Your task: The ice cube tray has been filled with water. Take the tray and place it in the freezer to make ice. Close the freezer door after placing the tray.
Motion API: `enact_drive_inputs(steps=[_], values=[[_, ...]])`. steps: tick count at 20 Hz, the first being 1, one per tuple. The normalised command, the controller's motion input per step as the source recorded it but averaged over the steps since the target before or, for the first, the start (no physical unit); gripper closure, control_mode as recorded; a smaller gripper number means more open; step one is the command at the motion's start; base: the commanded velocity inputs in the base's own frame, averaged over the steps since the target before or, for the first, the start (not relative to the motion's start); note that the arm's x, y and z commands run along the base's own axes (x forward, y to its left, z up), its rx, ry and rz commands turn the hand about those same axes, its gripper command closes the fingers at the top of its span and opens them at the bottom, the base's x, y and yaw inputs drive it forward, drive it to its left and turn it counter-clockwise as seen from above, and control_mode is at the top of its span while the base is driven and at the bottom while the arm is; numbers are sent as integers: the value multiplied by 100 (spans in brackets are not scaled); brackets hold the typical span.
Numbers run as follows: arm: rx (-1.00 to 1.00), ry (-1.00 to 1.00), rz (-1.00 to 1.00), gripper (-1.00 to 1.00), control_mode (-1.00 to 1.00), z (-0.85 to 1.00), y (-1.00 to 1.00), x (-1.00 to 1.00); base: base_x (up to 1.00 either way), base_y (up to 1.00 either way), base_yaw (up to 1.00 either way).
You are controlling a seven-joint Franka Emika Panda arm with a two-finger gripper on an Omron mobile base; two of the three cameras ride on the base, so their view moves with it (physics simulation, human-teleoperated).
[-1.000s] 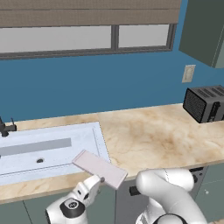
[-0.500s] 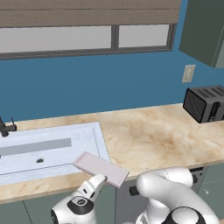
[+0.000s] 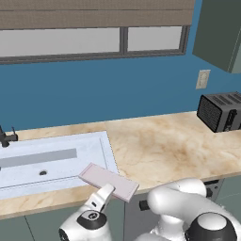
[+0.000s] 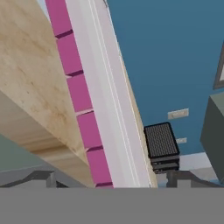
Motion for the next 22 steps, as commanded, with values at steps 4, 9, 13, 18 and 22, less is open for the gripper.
enact_drive_inputs(steps=[4, 9, 13, 18, 22], values=[[0, 0, 5, -100, -100, 4, -7, -8, 0, 0, 0], [0, 0, 1, -100, -100, 0, -29, -7, 0, 0, 0], [0, 0, 0, -100, -100, 0, -30, 0, 0, 0, 0], [0, 0, 1, -100, -100, 0, -16, 2, 0, 0, 0], [0, 0, 2, -100, -100, -3, 0, 9, 0, 0, 0]])
